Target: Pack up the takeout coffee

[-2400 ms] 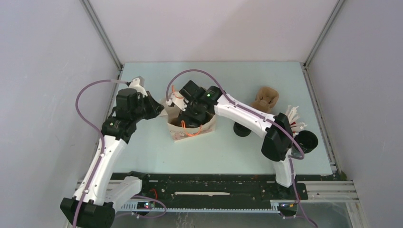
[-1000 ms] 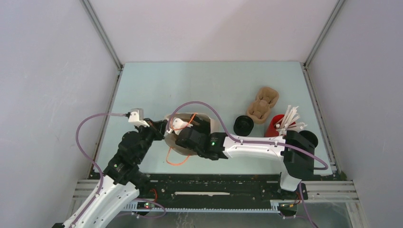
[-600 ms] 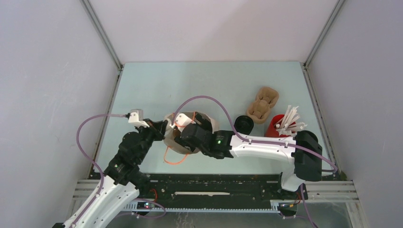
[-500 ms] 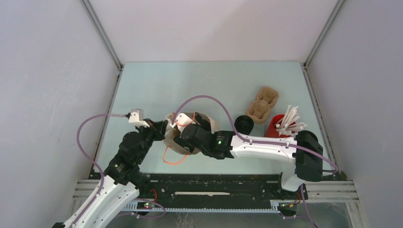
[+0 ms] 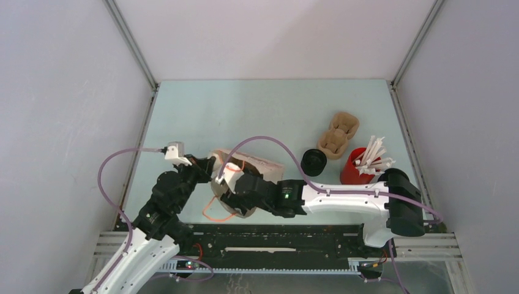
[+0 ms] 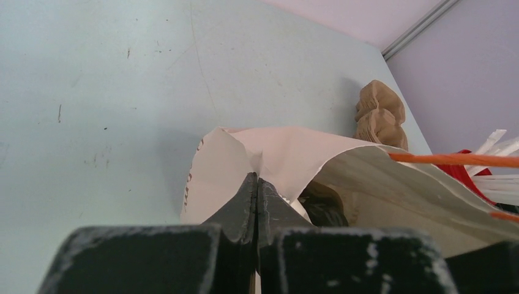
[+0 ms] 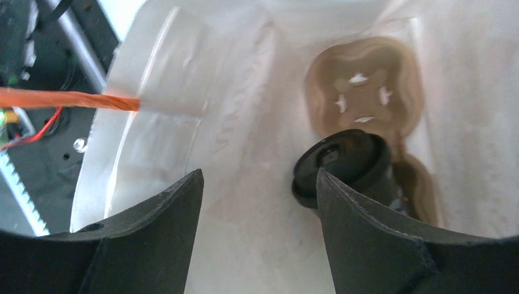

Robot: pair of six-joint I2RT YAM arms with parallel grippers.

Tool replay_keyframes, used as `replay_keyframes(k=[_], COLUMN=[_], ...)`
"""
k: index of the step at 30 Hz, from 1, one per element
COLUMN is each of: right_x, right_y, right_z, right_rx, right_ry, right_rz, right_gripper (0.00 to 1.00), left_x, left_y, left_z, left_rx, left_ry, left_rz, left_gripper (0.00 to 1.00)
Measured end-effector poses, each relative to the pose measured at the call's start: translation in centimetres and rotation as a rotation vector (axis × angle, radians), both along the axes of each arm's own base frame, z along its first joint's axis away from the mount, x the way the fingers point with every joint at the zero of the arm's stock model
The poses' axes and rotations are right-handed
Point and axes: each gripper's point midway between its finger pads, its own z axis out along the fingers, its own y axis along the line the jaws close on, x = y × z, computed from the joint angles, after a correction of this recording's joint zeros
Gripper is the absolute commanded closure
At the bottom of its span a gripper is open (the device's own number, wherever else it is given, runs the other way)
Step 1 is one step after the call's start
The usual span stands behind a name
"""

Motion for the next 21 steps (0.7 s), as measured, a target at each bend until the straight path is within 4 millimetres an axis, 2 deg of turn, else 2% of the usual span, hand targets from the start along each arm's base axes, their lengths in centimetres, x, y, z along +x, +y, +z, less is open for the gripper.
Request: replay_keyframes(k=[4,8,14,21], right_x=[-1.7,-2.0,-0.9,1.1], right_y=[0.1,0.3,0.1,-0.9], right_z=[-1.8,-2.1,-0.8,1.3], right_rx=[-0.016,-0.005,0.031,0.071], right_ry=[0.046,0.056,0.015,-0.086], right_rz=[0.066,0.079,0.015,-0.125], right_gripper=[0.25,0.25,0.23,0.30], left_x=[-0.2,-0.3,-0.5,-0.6], left_y=[0.1,0.1,-0.1,-0.2], left_z=[0.1,0.1,-0.1,-0.2], left_rx=[-0.003,-0.003,-0.003,-0.009], left_ry=[-0.003,-0.002,0.004,0.010], left_rz=[0.000,-0.004,-0.018,-0.026], left_gripper=[1.00,1.00,1.00,1.00])
